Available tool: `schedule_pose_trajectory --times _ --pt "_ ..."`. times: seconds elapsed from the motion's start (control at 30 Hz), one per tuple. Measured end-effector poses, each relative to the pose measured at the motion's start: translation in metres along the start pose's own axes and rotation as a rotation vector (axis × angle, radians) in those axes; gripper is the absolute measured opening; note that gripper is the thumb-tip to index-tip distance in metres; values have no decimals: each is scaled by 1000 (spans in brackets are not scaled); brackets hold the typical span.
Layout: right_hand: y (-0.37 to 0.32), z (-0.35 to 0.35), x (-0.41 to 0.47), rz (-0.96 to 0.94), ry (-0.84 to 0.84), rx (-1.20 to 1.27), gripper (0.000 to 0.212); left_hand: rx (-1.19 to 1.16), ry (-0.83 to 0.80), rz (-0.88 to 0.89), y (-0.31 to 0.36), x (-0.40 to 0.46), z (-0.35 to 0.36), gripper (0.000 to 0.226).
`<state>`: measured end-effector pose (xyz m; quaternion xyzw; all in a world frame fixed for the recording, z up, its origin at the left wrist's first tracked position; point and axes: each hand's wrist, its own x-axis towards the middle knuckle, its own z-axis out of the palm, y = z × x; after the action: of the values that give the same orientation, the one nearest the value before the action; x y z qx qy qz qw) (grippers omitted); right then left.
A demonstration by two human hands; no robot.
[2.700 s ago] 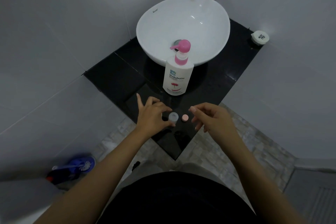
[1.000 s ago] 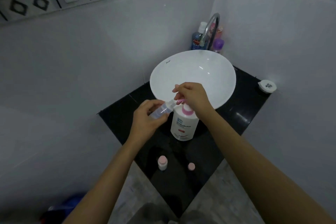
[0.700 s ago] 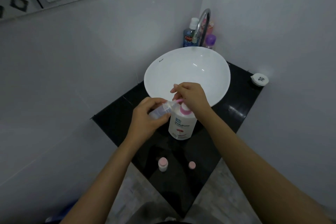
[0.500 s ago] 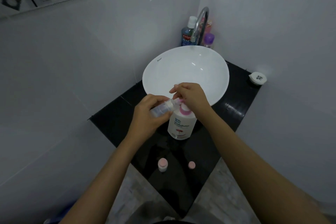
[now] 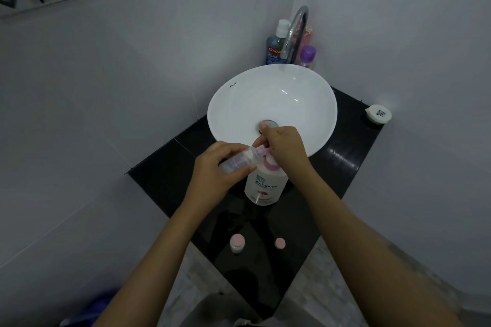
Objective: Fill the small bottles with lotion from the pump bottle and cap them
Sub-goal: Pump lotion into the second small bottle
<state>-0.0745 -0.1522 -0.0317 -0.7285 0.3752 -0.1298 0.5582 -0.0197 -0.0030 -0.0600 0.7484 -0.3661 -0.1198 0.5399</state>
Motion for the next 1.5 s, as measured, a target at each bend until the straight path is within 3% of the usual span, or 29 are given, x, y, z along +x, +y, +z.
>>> schedule_pose_trajectory --times 0.83,1.03,1.23,1.5 --pt "15 5 3 -72 -66 -24 42 -54 -97 -96 -1 5 -1 40" --pt "-1 -5 -2 -191 12 231 34 -93 -95 -87 4 9 -5 40" --pt "8 2 0 -36 -19 111 42 -107 -101 -84 2 10 -5 39" --pt "23 10 2 -42 34 64 42 -121 -142 -136 -3 7 -2 36"
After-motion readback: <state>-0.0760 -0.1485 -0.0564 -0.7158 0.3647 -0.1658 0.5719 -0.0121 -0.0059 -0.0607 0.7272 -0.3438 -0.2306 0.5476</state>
